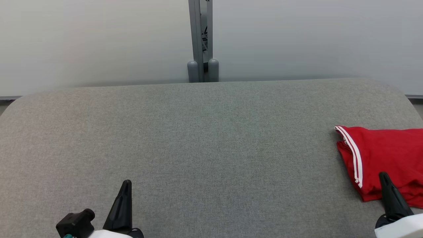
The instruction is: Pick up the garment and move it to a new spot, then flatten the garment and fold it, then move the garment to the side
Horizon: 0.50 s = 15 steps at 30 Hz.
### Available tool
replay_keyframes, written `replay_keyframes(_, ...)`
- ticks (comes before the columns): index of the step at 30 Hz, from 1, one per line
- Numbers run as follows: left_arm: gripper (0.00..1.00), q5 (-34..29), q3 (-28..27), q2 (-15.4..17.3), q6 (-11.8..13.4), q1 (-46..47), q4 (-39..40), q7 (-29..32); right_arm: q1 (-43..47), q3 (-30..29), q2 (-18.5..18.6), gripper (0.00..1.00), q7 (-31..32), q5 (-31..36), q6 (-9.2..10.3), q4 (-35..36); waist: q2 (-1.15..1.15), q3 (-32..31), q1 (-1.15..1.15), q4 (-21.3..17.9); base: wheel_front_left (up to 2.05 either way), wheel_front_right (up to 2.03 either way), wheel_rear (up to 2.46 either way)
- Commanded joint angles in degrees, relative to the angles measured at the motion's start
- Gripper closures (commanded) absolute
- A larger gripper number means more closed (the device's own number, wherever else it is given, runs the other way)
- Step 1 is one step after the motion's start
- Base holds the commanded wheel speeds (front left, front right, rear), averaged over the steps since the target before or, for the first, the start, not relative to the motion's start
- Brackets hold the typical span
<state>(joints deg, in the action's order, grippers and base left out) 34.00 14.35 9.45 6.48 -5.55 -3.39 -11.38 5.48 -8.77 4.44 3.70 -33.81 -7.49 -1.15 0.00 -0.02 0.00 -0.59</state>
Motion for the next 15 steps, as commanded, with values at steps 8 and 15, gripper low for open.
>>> replay_keyframes(8,1.00,7.09,0.26,-0.61,-2.11,-1.50,3.02,-0.78,0.81,-3.09,1.38,1.00,3.80,-9.58,-0.01,0.51,0.00,0.01,0.00,0.06,0.00,0.00,0.00)
replay_keyframes(15,1.00,13.31,0.68,-1.45,-3.78,-3.37,4.87,-1.19,1.53,-5.94,1.79,1.00,7.53,-17.80,-0.01,0.24,0.00,0.02,0.00,0.12,0.00,0.00,0.00)
